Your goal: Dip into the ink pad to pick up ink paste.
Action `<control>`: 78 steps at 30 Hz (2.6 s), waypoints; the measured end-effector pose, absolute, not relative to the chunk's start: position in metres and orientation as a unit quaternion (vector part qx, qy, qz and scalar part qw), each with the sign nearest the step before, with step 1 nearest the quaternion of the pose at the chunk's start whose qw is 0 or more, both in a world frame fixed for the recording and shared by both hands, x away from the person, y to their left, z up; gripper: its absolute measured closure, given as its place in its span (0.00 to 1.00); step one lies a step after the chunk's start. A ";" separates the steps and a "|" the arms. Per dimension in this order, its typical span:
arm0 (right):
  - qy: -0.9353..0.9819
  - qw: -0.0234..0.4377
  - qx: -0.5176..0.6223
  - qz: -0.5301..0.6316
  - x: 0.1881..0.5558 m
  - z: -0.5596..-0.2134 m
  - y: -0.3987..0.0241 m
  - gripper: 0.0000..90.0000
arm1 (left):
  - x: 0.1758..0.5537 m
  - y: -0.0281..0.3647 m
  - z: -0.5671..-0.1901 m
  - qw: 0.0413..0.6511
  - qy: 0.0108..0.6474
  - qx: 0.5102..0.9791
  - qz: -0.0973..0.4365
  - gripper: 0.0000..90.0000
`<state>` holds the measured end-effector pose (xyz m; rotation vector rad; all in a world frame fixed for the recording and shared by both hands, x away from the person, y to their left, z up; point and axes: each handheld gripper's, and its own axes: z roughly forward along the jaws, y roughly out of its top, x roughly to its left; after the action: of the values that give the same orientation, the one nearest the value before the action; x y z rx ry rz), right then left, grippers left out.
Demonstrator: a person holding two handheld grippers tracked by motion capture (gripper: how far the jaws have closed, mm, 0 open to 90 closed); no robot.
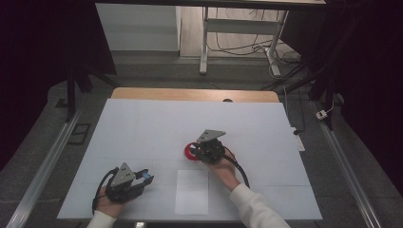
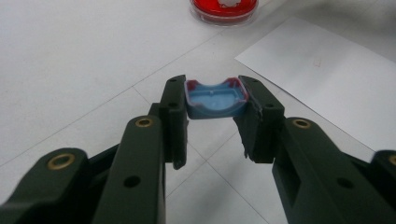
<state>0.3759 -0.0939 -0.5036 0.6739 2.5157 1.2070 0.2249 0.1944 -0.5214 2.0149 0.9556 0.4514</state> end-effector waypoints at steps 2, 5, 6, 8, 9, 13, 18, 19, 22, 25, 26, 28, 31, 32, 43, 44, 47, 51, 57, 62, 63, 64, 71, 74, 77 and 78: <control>0.868 0.134 0.236 0.416 0.376 -0.504 -0.094 0.83 | 0.225 0.194 -0.522 0.419 0.381 0.804 0.180 0.72; 0.869 0.135 0.236 0.415 0.376 -0.504 -0.094 0.83 | 0.225 0.194 -0.521 0.419 0.381 0.804 0.180 0.72; 0.869 0.135 0.236 0.414 0.375 -0.504 -0.094 0.83 | 0.225 0.194 -0.521 0.419 0.381 0.804 0.181 0.72; 0.868 0.136 0.236 0.415 0.375 -0.504 -0.094 0.83 | 0.225 0.194 -0.521 0.419 0.381 0.804 0.180 0.72; 0.868 0.138 0.236 0.414 0.375 -0.503 -0.094 0.83 | 0.225 0.194 -0.521 0.419 0.381 0.804 0.180 0.72; 0.866 0.140 0.235 0.418 0.374 -0.502 -0.094 0.83 | 0.225 0.195 -0.521 0.419 0.383 0.803 0.181 0.72; 0.863 0.137 0.237 0.425 0.374 -0.501 -0.095 0.83 | 0.225 0.196 -0.522 0.419 0.383 0.803 0.182 0.72; 0.863 0.138 0.237 0.425 0.374 -0.501 -0.095 0.83 | 0.225 0.196 -0.521 0.419 0.383 0.803 0.182 0.72; 0.863 0.141 0.237 0.424 0.373 -0.501 -0.095 0.83 | 0.225 0.196 -0.521 0.419 0.383 0.802 0.183 0.72; 0.862 0.139 0.237 0.425 0.373 -0.500 -0.095 0.83 | 0.226 0.197 -0.522 0.419 0.383 0.803 0.182 0.72; 0.862 0.138 0.236 0.426 0.373 -0.500 -0.095 0.83 | 0.226 0.197 -0.522 0.419 0.383 0.803 0.182 0.72; 0.863 0.140 0.235 0.424 0.372 -0.499 -0.095 0.83 | 0.226 0.197 -0.522 0.419 0.383 0.803 0.183 0.72; 0.862 0.140 0.234 0.428 0.371 -0.499 -0.095 0.83 | 0.226 0.197 -0.522 0.418 0.383 0.803 0.183 0.72; 0.861 0.141 0.234 0.428 0.371 -0.498 -0.095 0.83 | 0.226 0.197 -0.522 0.418 0.383 0.803 0.182 0.72; 0.855 0.143 0.234 0.440 0.369 -0.493 -0.097 0.83 | 0.225 0.195 -0.522 0.419 0.382 0.803 0.182 0.72; 0.855 0.143 0.233 0.440 0.368 -0.493 -0.097 0.83 | 0.225 0.195 -0.522 0.419 0.382 0.803 0.181 0.72; 0.855 0.142 0.233 0.440 0.368 -0.493 -0.097 0.83 | 0.226 0.195 -0.522 0.418 0.383 0.804 0.181 0.72; 0.855 0.141 0.233 0.441 0.368 -0.493 -0.097 0.83 | 0.226 0.195 -0.522 0.418 0.383 0.804 0.181 0.72; 0.852 0.139 0.237 0.445 0.368 -0.491 -0.098 0.83 | 0.226 0.196 -0.522 0.419 0.383 0.803 0.182 0.72; 0.851 0.139 0.237 0.448 0.366 -0.489 -0.098 0.83 | 0.226 0.195 -0.522 0.419 0.383 0.803 0.182 0.72; 0.850 0.137 0.236 0.450 0.366 -0.489 -0.098 0.83 | 0.226 0.196 -0.522 0.419 0.383 0.803 0.182 0.72; 0.850 0.137 0.236 0.450 0.365 -0.489 -0.098 0.83 | 0.226 0.196 -0.522 0.420 0.383 0.802 0.182 0.72; 0.849 0.136 0.236 0.453 0.364 -0.487 -0.100 0.83 | 0.226 0.196 -0.521 0.420 0.383 0.802 0.183 0.72; 0.848 0.136 0.236 0.454 0.363 -0.486 -0.100 0.83 | 0.226 0.196 -0.521 0.420 0.383 0.802 0.182 0.72; 0.848 0.136 0.236 0.455 0.363 -0.485 -0.101 0.83 | 0.226 0.196 -0.521 0.421 0.384 0.802 0.182 0.72; 0.848 0.135 0.235 0.455 0.362 -0.485 -0.101 0.83 | 0.226 0.196 -0.521 0.421 0.384 0.802 0.182 0.72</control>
<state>0.3623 -0.1012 -0.4850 0.6814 2.4566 1.3190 0.2258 0.1958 -0.5207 2.0085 0.9611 0.4567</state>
